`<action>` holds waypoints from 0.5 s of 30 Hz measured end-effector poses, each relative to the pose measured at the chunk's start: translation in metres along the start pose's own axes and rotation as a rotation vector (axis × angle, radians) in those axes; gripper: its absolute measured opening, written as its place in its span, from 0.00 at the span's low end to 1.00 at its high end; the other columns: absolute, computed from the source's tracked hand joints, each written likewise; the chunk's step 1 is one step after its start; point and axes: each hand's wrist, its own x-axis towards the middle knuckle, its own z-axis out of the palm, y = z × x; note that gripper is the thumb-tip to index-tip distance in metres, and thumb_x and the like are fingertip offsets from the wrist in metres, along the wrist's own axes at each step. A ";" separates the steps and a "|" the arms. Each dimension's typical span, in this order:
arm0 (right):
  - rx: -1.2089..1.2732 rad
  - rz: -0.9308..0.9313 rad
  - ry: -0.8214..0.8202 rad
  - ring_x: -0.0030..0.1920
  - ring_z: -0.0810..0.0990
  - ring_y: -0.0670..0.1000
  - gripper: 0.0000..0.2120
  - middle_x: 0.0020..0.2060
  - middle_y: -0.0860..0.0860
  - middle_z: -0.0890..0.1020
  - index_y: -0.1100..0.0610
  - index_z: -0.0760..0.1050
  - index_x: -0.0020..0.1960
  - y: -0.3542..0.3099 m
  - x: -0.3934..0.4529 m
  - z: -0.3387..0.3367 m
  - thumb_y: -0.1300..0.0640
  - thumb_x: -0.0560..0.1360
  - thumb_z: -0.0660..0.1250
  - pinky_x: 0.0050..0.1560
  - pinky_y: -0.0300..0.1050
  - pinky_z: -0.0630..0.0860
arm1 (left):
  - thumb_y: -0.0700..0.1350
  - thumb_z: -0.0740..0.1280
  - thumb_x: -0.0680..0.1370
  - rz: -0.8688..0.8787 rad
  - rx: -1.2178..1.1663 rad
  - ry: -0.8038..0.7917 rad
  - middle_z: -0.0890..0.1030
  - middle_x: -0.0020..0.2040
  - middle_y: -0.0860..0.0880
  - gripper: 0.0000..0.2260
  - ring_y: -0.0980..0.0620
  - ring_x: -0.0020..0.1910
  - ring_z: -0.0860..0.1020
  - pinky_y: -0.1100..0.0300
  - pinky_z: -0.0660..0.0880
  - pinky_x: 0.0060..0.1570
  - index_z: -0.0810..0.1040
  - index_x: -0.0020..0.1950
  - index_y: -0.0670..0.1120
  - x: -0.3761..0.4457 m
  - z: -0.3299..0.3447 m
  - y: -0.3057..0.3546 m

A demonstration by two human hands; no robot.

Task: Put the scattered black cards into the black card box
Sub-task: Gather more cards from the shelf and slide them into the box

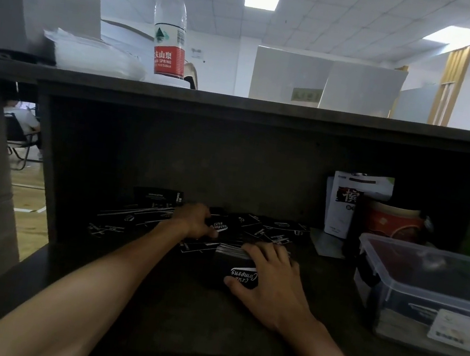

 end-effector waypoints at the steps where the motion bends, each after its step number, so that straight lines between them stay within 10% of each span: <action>1: -0.006 0.000 -0.002 0.69 0.60 0.46 0.35 0.68 0.41 0.65 0.40 0.60 0.72 0.000 0.000 0.000 0.25 0.69 0.53 0.69 0.58 0.64 | 0.56 0.75 0.70 0.003 0.001 0.038 0.80 0.59 0.50 0.18 0.48 0.59 0.78 0.56 0.73 0.58 0.79 0.56 0.51 0.000 -0.001 0.000; 6: -0.016 0.002 -0.014 0.69 0.60 0.47 0.35 0.68 0.42 0.66 0.40 0.60 0.73 -0.001 -0.001 -0.002 0.25 0.70 0.54 0.69 0.59 0.64 | 0.45 0.71 0.76 0.008 -0.256 0.230 0.84 0.50 0.49 0.02 0.48 0.55 0.80 0.61 0.72 0.52 0.82 0.45 0.52 -0.003 0.000 -0.005; 9: -0.013 0.007 -0.016 0.69 0.61 0.47 0.35 0.68 0.43 0.66 0.41 0.60 0.73 -0.001 -0.001 -0.003 0.25 0.70 0.54 0.69 0.60 0.63 | 0.33 0.66 0.75 0.051 -0.629 0.291 0.83 0.45 0.49 0.11 0.47 0.52 0.81 0.62 0.73 0.48 0.79 0.42 0.49 -0.007 -0.005 -0.007; 11: -0.010 0.008 -0.016 0.68 0.61 0.48 0.35 0.68 0.43 0.66 0.41 0.60 0.73 -0.001 -0.001 -0.003 0.25 0.70 0.54 0.69 0.60 0.63 | 0.34 0.69 0.75 0.038 -0.774 0.342 0.82 0.44 0.48 0.11 0.45 0.52 0.81 0.58 0.76 0.49 0.75 0.52 0.47 -0.014 -0.006 -0.008; 15: -0.004 0.005 -0.005 0.69 0.61 0.47 0.35 0.68 0.43 0.66 0.41 0.60 0.72 -0.002 -0.002 -0.003 0.26 0.70 0.55 0.69 0.60 0.63 | 0.32 0.72 0.72 0.138 -0.879 0.295 0.81 0.49 0.51 0.42 0.52 0.51 0.81 0.56 0.78 0.53 0.53 0.78 0.53 -0.037 0.001 -0.008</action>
